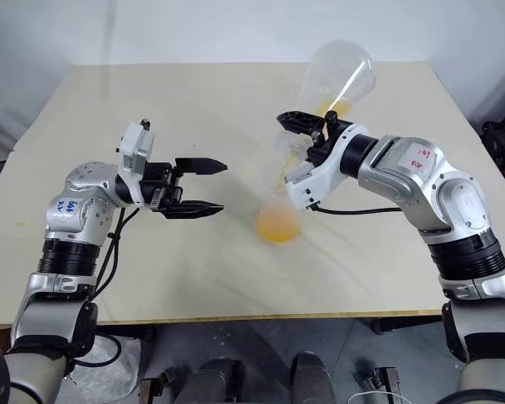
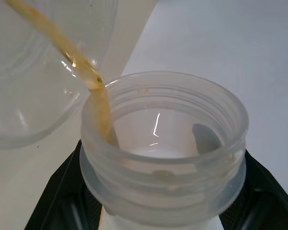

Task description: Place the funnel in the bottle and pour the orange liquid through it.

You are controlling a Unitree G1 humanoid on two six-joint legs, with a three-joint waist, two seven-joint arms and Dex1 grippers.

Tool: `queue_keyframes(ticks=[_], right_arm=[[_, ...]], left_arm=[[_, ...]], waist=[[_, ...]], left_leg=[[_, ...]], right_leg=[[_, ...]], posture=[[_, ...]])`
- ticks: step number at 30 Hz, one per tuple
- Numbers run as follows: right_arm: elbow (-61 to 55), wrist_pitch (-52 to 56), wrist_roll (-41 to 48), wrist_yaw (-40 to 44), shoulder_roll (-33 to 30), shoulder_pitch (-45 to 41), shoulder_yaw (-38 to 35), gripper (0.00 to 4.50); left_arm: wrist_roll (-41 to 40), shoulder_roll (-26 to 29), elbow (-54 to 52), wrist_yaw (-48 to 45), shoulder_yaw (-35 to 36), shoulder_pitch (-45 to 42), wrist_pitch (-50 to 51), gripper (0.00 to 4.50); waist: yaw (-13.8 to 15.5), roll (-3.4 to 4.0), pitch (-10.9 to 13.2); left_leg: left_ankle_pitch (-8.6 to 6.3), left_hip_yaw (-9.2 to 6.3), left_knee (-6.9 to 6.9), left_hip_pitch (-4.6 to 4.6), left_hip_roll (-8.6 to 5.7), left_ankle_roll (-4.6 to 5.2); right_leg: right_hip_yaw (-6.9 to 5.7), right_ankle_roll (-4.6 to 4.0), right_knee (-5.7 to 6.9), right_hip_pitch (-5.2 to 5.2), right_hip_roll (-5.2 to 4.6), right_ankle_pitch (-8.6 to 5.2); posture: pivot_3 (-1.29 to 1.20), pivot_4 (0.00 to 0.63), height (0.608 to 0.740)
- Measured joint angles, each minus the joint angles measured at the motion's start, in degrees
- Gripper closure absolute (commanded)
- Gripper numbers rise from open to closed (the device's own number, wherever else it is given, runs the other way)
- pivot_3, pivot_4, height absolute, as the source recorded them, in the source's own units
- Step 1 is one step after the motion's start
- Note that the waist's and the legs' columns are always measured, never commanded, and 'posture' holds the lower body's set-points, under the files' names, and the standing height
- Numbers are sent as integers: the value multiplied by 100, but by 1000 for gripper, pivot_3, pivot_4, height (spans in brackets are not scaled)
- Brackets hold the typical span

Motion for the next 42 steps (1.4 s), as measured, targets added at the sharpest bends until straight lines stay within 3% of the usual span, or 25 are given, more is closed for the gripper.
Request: queue_keyframes(ticks=[42], right_arm=[[160,-273,-71,0,-20,-128,0,2021]], left_arm=[[82,431,-254,48,27,527,17,0]], waist=[[-8,0,0]], left_leg=[[1,-1,-2,2,1,-1]], right_leg=[[2,0,0,0,1,0]], posture=[[0,150,740]])
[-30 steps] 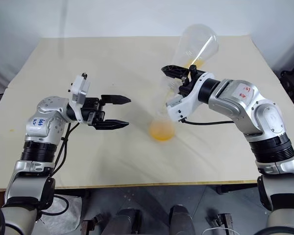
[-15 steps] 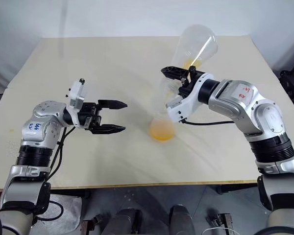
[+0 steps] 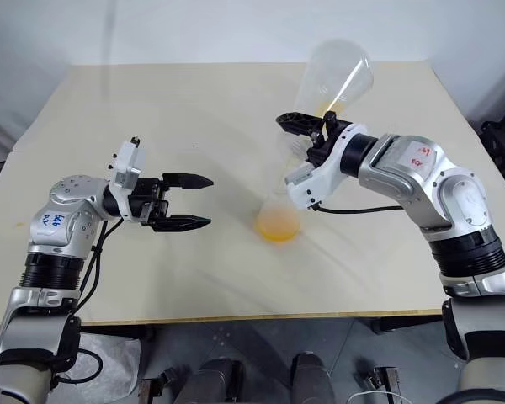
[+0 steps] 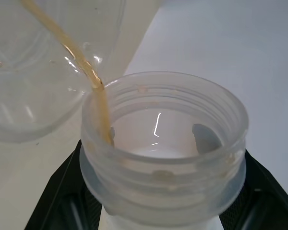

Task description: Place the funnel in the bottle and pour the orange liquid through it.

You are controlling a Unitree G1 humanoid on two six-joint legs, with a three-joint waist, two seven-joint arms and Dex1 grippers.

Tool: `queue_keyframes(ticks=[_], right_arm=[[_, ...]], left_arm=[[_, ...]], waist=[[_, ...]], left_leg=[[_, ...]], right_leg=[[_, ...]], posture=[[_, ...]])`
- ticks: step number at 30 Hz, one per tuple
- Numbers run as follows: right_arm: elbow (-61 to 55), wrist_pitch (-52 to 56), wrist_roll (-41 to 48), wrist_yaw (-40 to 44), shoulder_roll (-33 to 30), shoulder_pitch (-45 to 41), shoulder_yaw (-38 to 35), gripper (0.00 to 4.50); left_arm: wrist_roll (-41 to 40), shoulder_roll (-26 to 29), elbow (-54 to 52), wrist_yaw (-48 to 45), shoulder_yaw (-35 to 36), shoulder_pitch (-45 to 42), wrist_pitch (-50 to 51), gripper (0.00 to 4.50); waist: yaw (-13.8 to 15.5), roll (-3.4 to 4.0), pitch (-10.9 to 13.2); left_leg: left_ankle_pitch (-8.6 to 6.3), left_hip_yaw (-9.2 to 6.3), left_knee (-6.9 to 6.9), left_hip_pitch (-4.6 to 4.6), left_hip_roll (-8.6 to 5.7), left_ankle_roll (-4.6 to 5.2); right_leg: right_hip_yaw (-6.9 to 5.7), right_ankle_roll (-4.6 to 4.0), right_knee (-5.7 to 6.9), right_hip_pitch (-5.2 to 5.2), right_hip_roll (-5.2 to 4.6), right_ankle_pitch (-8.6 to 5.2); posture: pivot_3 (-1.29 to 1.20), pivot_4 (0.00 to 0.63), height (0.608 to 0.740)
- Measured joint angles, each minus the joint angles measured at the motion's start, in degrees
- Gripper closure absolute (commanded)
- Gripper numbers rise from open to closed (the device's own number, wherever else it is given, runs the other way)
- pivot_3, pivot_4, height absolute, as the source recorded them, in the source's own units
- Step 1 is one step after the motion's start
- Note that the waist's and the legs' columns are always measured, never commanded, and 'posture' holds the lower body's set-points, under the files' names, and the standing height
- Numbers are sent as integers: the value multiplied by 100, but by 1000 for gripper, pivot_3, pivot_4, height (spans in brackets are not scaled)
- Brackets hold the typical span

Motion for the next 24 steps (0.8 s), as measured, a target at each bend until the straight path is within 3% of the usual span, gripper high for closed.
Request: queue_keyframes(ticks=[24], right_arm=[[135,-228,-210,-105,-8,-82,1,2021]], left_arm=[[3,-11,29,-62,-8,-41,-13,0]], waist=[[0,0,0]], left_leg=[[0,0,0,0,0,0]], right_leg=[[0,0,0,0,0,0]], posture=[[0,150,740]])
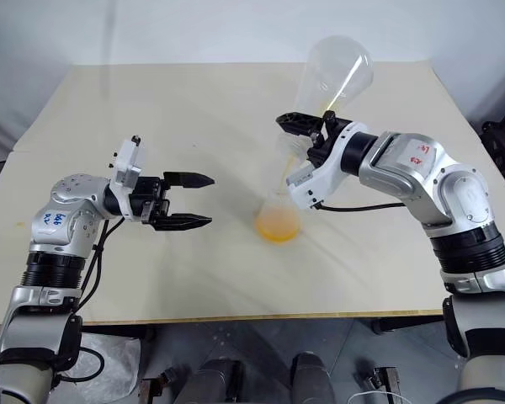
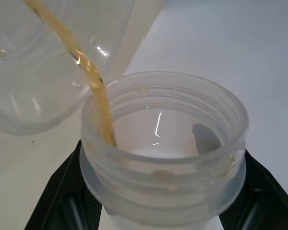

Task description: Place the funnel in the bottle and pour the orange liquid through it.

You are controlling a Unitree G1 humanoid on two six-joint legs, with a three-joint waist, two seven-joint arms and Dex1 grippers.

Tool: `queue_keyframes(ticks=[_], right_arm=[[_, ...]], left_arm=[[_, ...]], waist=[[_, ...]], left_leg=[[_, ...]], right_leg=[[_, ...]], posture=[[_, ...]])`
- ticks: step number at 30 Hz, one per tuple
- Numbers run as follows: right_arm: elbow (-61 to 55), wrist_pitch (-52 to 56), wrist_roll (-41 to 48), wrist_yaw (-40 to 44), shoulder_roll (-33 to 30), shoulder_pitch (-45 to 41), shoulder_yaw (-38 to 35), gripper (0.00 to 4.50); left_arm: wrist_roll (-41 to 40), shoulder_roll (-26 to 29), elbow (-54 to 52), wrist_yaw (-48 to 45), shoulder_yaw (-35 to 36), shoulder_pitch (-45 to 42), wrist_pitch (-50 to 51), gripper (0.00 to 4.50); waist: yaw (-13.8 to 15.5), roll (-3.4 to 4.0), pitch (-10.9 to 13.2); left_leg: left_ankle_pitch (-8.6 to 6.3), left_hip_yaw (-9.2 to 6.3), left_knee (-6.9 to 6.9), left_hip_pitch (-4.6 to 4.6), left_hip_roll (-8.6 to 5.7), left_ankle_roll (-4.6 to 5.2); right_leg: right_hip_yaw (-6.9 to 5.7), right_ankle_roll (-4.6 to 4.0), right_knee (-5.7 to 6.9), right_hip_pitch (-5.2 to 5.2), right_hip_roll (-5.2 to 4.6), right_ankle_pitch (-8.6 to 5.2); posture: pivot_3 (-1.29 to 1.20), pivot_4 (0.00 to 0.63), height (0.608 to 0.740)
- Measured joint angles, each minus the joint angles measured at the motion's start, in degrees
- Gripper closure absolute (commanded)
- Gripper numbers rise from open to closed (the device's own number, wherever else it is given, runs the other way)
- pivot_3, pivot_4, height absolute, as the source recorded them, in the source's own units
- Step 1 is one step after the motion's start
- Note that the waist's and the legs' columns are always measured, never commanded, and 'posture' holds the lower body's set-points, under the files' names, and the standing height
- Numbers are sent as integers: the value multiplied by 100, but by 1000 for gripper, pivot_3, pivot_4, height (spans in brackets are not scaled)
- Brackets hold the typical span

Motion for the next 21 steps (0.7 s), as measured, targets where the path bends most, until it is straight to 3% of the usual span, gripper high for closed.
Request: queue_keyframes(ticks=[21], right_arm=[[15,-9,16,-16,-21,-2,0,2021]], left_arm=[[237,271,464,-161,-14,344,-544,0]], waist=[[-10,0,0]], left_leg=[[0,0,-1,1,1,0]], right_leg=[[0,0,0,-1,0,0]], posture=[[0,150,740]])
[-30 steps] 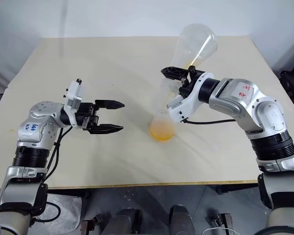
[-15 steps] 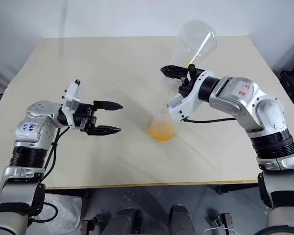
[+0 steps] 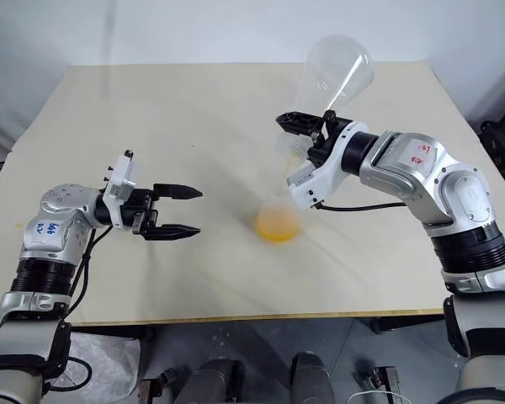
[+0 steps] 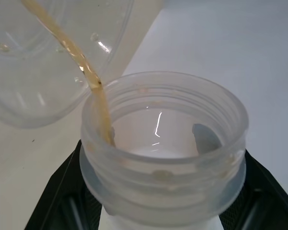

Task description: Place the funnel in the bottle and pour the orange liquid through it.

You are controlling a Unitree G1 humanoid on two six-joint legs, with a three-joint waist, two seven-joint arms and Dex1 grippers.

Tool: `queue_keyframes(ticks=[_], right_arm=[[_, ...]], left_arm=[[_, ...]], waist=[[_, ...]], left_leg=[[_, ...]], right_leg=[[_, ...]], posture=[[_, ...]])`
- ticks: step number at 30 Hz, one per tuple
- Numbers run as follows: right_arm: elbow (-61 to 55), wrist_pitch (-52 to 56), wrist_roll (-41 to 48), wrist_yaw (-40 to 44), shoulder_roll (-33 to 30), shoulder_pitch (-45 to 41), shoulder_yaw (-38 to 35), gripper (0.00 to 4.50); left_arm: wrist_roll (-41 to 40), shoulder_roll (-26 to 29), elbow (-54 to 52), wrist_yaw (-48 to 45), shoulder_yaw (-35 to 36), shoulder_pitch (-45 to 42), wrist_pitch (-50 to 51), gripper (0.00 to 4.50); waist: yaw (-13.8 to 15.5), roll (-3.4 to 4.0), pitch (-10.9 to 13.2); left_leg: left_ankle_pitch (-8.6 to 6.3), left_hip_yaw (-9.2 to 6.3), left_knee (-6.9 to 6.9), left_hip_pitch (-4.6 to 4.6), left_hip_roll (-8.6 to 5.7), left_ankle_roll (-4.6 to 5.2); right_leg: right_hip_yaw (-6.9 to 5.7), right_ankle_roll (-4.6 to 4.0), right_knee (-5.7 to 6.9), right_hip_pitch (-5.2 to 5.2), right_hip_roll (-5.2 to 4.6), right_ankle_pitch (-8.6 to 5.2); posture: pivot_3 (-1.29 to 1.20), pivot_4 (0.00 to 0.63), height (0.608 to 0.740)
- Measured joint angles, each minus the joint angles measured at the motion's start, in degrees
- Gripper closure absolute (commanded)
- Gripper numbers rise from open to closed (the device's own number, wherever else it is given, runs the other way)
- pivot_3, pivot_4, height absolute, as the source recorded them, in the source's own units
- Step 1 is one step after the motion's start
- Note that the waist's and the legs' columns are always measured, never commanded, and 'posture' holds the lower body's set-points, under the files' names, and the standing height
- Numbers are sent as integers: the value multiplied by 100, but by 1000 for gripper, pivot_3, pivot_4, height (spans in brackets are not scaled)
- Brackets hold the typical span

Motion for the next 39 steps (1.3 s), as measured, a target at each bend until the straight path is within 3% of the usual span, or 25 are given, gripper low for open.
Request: queue_keyframes(ticks=[17,39], right_arm=[[1,24,71,7,0,-22,0,2021],[1,29,114,43,-2,-22,0,2021]], left_arm=[[-4,-277,309,11,97,94,-693,0],[-50,-344,396,8,228,114,-736,0]], waist=[[2,0,0],[2,0,0]], left_leg=[[0,0,0,0,0,0],[0,0,1,0,0,0]], right_leg=[[0,0,0,0,0,0],[0,0,1,0,0,0]], posture=[[0,150,740],[0,150,740]])
